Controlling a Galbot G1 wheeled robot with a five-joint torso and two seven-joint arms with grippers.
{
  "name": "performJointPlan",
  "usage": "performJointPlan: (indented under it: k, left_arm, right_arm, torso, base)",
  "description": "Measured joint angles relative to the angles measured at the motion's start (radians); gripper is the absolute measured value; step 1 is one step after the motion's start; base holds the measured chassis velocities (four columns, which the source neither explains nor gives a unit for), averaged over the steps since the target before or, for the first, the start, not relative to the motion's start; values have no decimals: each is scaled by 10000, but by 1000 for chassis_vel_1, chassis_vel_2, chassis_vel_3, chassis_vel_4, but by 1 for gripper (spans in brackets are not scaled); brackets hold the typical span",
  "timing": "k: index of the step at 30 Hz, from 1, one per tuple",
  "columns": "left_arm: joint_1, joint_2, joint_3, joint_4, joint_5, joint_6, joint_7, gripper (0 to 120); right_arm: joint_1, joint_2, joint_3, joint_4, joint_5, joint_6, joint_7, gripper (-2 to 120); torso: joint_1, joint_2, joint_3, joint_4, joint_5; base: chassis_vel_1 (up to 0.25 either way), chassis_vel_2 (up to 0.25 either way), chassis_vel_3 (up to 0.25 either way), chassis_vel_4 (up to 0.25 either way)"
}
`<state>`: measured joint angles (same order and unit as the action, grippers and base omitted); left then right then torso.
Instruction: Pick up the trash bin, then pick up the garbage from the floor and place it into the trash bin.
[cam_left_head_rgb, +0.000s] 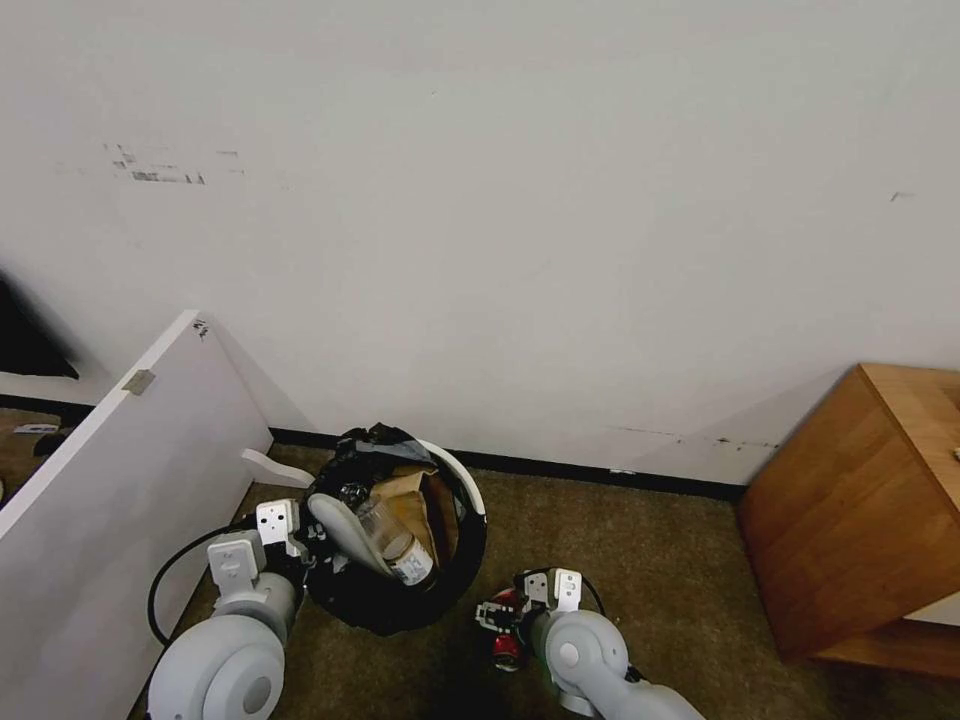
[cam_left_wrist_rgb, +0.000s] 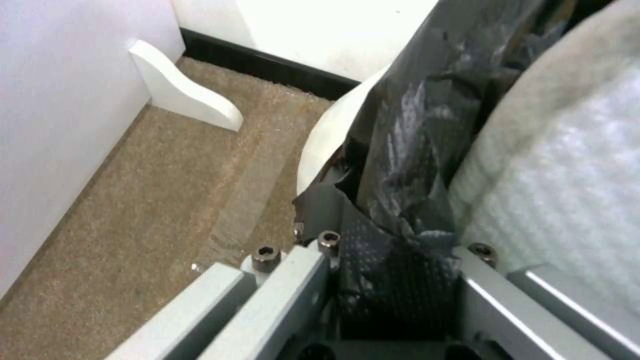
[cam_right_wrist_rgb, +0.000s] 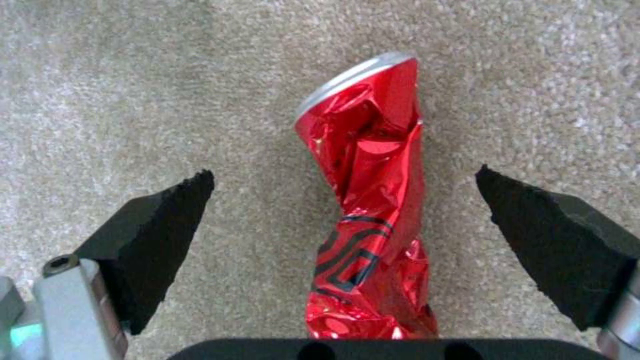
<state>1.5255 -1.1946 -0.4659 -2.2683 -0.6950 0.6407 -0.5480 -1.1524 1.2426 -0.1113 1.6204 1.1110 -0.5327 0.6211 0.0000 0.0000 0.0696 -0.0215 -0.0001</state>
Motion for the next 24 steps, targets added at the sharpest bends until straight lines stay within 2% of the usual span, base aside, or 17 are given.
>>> performJointPlan:
  k: [1,3,4,6,7,9,10,12,13,15,16,19,24]
  left_arm:
    - [0,0,0,0,0,0,0,0]
    - [-23,5,3,8,-6,-4,3,0]
    - [-23,5,3,8,-6,-4,3,0]
    - [-45,16,4,10,-28,-7,3,0]
    - [-45,16,4,10,-28,-7,3,0]
    - [-47,12,7,19,-34,-9,4,0]
    - [-47,12,7,19,-34,-9,4,0]
    - [-42,-11,25,25,-34,-9,4,0]
    - [-42,-11,25,25,-34,-9,4,0]
    - [-41,-10,30,25,-37,-11,6,0]
    - [-41,-10,30,25,-37,-11,6,0]
    - [-50,17,22,28,-71,-18,9,0]
    - [-51,21,19,33,-87,-21,12,0]
  right_arm:
    - [0,0,0,0,0,0,0,99]
    - [-21,-3,28,-32,-33,11,-15,88]
    - [-21,-3,28,-32,-33,11,-15,88]
    - [-26,-4,37,-55,-59,17,-30,79]
    - [-26,-4,37,-55,-59,17,-30,79]
    - [-26,-3,38,-66,-66,18,-57,68]
    - [-26,-3,38,-66,-66,18,-57,68]
    - [-23,28,40,-149,-94,24,-78,57]
    - [-23,28,40,-149,-94,24,-78,57]
    - [-19,59,41,-205,-104,35,-93,47]
    - [-19,59,41,-205,-104,35,-93,47]
    - [-5,93,50,-277,-109,49,-115,32]
    - [20,138,54,-353,-114,78,-143,20]
  torso:
    - [0,0,0,0,0]
    - [0,0,0,0,0]
    - [0,0,0,0,0]
    - [0,0,0,0,0]
    - [0,0,0,0,0]
    - [0,0,0,0,0]
    - [0,0,0,0,0]
    - [0,1,1,0,0]
    - [0,1,1,0,0]
    - [0,0,0,0,0]
    - [0,0,0,0,0]
    - [0,0,1,0,0]
    - [0,0,0,0,0]
  base:
    - [0,0,0,0]
    - [0,0,0,0]
    - [0,0,0,0]
    - [0,0,0,0]
    - [0,0,0,0]
    - [0,0,0,0]
    - [0,0,0,0]
    - [0,0,0,0]
    - [0,0,0,0]
    - [0,0,0,0]
    - [0,0,0,0]
    - [0,0,0,0]
    - [0,0,0,0]
